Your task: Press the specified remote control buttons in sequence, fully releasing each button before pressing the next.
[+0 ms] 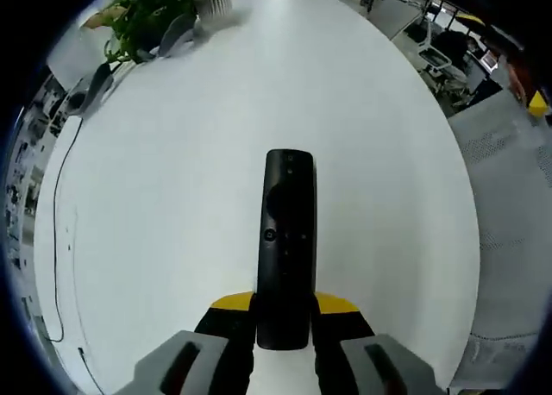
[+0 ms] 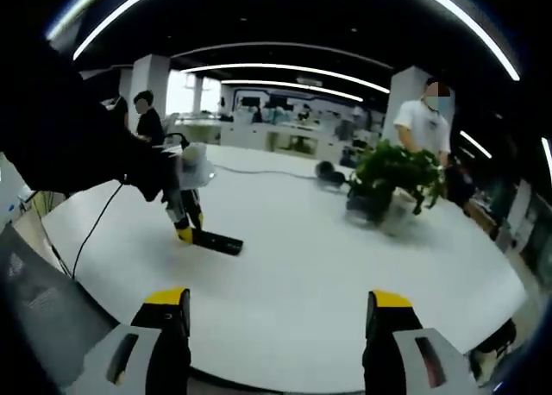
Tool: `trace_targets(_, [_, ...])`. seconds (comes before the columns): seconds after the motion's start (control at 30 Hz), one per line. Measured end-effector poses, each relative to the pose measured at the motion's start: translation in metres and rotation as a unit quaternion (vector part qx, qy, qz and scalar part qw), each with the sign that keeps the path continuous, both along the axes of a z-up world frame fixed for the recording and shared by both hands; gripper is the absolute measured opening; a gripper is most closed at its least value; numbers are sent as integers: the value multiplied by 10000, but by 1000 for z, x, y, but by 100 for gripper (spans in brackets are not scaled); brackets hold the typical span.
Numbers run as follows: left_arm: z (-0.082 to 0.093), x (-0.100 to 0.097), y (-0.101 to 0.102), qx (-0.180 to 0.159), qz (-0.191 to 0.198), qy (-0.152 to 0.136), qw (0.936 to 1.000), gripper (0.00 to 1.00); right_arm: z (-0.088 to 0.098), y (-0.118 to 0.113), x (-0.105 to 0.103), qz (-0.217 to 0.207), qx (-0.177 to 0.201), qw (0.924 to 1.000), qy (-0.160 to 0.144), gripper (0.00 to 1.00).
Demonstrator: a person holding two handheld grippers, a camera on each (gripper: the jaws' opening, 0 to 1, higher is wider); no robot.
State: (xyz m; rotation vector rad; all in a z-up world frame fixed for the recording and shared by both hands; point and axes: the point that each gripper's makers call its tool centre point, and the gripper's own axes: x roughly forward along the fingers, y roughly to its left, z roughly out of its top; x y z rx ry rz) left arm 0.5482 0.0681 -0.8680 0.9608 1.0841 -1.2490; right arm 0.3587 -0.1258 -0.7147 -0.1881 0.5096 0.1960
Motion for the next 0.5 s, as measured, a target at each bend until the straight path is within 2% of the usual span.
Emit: trace_targets(0.5, [-1, 60, -4, 71, 38, 34, 10000, 25, -5, -1, -1, 18, -38, 9999, 122, 79])
